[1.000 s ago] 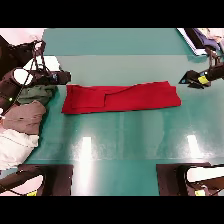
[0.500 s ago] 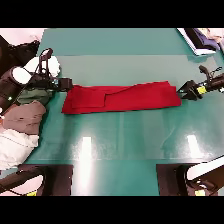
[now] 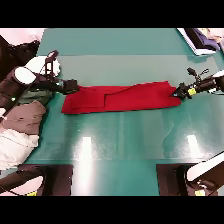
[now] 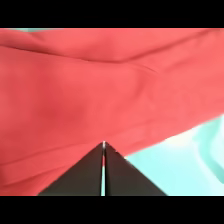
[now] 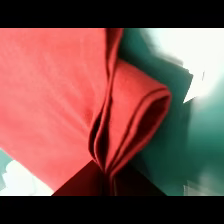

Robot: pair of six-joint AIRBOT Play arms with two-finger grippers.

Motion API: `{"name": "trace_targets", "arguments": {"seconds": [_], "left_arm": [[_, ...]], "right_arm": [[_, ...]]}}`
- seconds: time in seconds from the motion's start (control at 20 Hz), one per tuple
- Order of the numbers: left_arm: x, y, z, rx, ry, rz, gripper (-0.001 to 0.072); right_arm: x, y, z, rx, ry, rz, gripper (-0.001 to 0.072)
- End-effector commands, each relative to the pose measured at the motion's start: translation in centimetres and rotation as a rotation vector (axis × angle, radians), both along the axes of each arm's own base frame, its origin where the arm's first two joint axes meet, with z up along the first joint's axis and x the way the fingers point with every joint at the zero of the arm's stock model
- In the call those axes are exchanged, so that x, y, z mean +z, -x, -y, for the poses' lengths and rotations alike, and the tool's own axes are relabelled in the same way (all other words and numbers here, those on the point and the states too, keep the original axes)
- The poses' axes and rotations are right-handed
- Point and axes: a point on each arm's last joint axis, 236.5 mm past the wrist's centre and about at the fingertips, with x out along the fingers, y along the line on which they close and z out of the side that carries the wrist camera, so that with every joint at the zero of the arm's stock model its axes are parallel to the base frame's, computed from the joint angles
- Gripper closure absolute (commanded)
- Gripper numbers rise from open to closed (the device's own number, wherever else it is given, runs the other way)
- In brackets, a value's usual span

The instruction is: Fold the shirts.

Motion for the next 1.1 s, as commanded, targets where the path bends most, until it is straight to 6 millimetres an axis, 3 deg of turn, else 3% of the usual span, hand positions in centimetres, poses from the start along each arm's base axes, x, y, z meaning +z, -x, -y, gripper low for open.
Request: {"name": "trace_targets", "arguments": {"seconds": [0.0,0.2,0.35,0.5,0.7,0.9,1.05], "left_arm": [[-0.1,0.2,5.3,-0.06,0.028,0.042,0.0686],[-3.8,0.7,13.7,-0.208,0.016,0.006,0.0686],[-7.2,0.1,18.6,-0.284,0.009,-0.044,0.0686],[-9.9,-0.3,21.7,-0.344,0.001,-0.095,0.0685],[-10.8,-1.8,22.4,-0.338,-0.001,-0.078,0.0685],[-11.8,-1.4,20.8,-0.377,-0.086,-0.091,0.0686],[-9.6,-2.4,18.6,-0.363,-0.08,-0.106,0.0685]], "right_arm": [[2.8,-0.5,-0.6,0.027,0.008,0.079,0.0698],[9.6,-0.7,-2.6,0.073,0.06,0.23,0.0699],[16.4,-0.6,-7.6,0.122,-0.014,0.383,0.0699],[21.9,0.4,-13.0,0.184,-0.081,0.513,0.0699],[24.5,2.3,-18.3,0.259,-0.099,0.564,0.0699],[25.6,3.2,-22.3,0.324,-0.125,0.575,0.0699],[27.5,2.8,-25.1,0.375,-0.136,0.626,0.07]]}}
